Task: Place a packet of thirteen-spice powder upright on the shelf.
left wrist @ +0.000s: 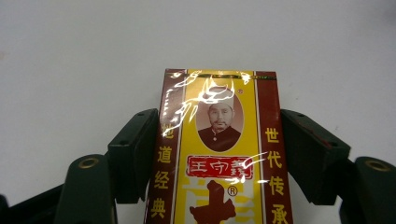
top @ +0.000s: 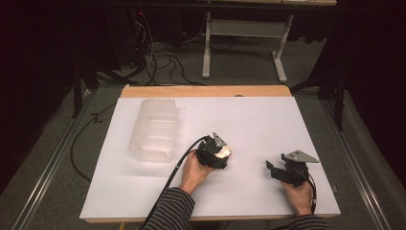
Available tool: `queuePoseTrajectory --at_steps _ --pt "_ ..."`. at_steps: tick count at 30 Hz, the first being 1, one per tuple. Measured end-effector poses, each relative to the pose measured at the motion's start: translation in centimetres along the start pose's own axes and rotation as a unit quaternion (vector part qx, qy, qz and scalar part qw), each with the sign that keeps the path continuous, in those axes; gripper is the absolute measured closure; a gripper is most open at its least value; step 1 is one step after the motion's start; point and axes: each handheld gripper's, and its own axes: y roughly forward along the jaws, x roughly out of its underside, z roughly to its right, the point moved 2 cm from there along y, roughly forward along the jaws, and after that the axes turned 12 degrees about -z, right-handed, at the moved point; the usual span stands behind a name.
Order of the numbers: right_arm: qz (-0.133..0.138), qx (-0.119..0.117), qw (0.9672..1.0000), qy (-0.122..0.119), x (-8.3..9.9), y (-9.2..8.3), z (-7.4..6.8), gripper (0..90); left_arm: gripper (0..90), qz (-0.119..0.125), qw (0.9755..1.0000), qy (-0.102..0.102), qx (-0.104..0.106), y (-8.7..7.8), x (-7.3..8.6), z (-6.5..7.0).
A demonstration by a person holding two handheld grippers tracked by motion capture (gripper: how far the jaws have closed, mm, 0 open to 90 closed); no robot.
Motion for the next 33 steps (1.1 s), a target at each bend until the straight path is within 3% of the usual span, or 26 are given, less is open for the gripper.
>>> queuePoseTrajectory --at_steps 13,33 --pt "-0.001 0.001 1.0000 -0.001 0.0 0.0 0.0 30.6 32.8 0.023 0.9997 -0.003 -0.007 -1.6 0.2 -0.1" --pt "-0.001 -0.002 1.0000 0.000 0.0 0.0 -0.1 30.5 32.9 0.069 0.9971 -0.033 -0.006 -4.9 1.2 -1.3"
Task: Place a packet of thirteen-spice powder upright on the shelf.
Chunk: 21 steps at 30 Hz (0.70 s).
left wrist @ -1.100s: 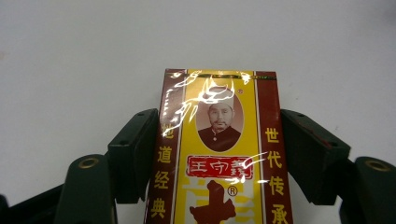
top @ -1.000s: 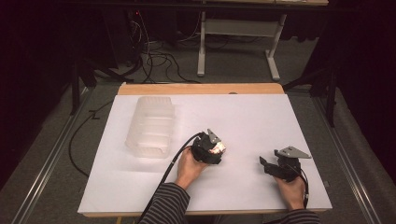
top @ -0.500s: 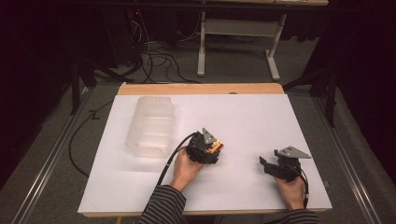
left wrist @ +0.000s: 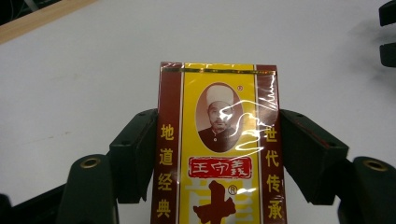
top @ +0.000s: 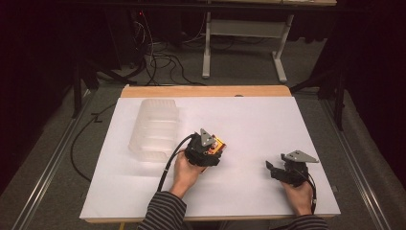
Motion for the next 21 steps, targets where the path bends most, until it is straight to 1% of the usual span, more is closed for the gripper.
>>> queuePoseTrajectory --at_steps 3,5,8,11,15,21 --pt "-0.001 0.000 1.0000 0.000 0.0 0.0 0.0 30.5 32.9 0.004 1.0000 -0.007 -0.001 -0.4 0.1 -0.3" --pt "0.000 0.001 1.0000 0.000 0.0 0.0 0.0 30.5 32.8 0.005 1.0000 -0.008 -0.002 -0.5 0.1 -0.4" --pt "0.000 0.001 1.0000 0.000 0.0 0.0 0.0 30.4 32.8 0.015 0.9998 -0.016 -0.003 -1.1 0.2 -0.7" --pt "0.000 0.000 1.0000 0.000 0.0 0.0 0.0 30.4 32.8 0.019 0.9996 -0.019 -0.003 -1.4 0.2 -0.9" --pt "0.000 0.001 1.0000 -0.004 0.0 0.0 0.0 30.4 32.8 0.026 0.9991 -0.032 -0.010 -2.2 0.4 -1.5" --pt "-0.001 0.002 1.0000 -0.005 0.0 0.0 0.0 30.5 32.9 0.033 0.9987 -0.037 -0.014 -2.9 0.7 -2.0"
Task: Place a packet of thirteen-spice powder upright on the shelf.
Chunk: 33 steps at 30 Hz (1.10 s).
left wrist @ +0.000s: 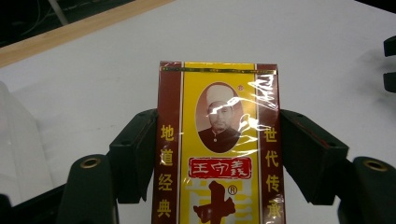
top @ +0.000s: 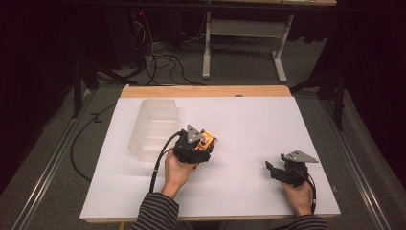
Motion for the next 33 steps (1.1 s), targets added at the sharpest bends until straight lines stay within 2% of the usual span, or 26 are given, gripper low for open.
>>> queuePoseTrajectory --at_steps 8,23,24,26,33 --pt "-0.001 0.000 1.0000 -0.002 0.0 0.0 0.0 30.6 32.9 0.011 0.9999 -0.009 -0.003 -0.8 0.0 -0.7" --pt "0.001 -0.001 1.0000 0.000 0.0 0.0 0.0 30.5 32.9 0.036 0.9987 -0.025 -0.026 -3.1 0.5 -2.4" --pt "0.002 -0.001 1.0000 0.001 0.0 0.0 0.0 30.4 32.9 0.046 0.9980 -0.038 -0.023 -3.1 0.5 -2.3" --pt "0.005 -0.001 1.0000 0.003 0.0 -0.1 0.0 30.5 32.9 0.041 0.9982 -0.031 -0.031 -3.4 0.6 -2.7" --pt "0.008 -0.004 1.0000 0.004 0.1 -0.1 0.1 30.8 32.9 0.052 0.9970 -0.038 -0.044 -4.1 0.9 -3.3"
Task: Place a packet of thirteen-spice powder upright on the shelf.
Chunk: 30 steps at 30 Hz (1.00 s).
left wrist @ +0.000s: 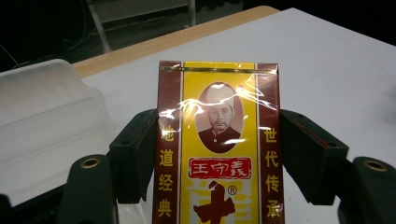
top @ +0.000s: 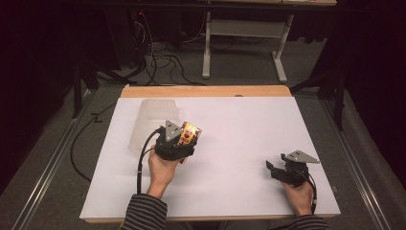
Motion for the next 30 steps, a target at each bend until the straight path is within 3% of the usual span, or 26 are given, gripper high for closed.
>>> queuePoseTrajectory --at_steps 3,20,30 --pt "0.002 -0.002 1.0000 0.002 0.0 0.0 0.0 30.7 32.9 0.006 0.9999 -0.006 -0.007 -0.3 0.1 -0.4" --pt "0.000 0.001 1.0000 -0.002 0.0 0.0 0.0 31.0 32.8 0.032 0.9990 -0.030 -0.001 -1.6 -0.4 -1.5" --pt "-0.001 0.002 1.0000 -0.002 0.0 0.0 -0.1 31.0 32.9 0.035 0.9984 -0.040 -0.019 -1.8 -0.6 -2.7"
